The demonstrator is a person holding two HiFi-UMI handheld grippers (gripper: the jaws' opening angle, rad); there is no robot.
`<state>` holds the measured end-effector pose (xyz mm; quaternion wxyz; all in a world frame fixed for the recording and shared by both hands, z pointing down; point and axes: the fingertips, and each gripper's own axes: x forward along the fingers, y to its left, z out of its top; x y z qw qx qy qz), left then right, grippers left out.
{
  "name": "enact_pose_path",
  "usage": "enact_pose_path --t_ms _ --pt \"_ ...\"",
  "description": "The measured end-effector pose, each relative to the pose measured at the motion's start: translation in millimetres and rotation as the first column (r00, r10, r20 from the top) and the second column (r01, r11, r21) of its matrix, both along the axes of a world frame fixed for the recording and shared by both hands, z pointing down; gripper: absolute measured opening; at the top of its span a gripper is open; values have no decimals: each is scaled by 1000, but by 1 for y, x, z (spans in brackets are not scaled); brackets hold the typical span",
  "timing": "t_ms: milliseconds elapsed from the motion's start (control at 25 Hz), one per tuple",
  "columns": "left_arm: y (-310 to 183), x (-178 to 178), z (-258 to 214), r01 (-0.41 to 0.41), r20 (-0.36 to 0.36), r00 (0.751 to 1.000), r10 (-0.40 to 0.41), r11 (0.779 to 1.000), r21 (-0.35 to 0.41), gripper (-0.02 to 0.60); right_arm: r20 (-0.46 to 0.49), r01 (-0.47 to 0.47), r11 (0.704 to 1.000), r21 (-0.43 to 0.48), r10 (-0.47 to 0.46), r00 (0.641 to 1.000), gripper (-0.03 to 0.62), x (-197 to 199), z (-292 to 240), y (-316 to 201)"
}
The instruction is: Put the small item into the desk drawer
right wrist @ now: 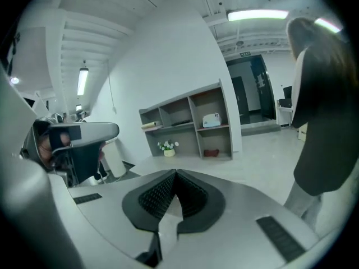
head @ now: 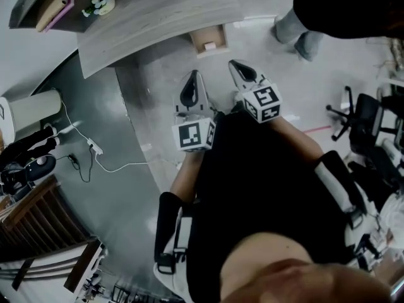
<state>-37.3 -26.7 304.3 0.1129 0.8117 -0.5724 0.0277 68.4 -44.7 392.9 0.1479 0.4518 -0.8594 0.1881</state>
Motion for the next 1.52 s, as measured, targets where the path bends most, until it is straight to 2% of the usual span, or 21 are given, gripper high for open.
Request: enact_pose_path --t_ms 200,600,1520 --pt "8 -10 -13 10 -31 999 -9 1000 29 -5 25 -15 999 36 14 1000 0 -10 -25 17" --pt "10 -14 -8 -21 -58 998 22 1000 19 -5 15 -55 998 43 55 998 -2 -12 -24 25" --pt "2 -17 -8 -30 -57 998 32 999 29 -5 19 -42 997 71 41 999 -2 -21 -27 18"
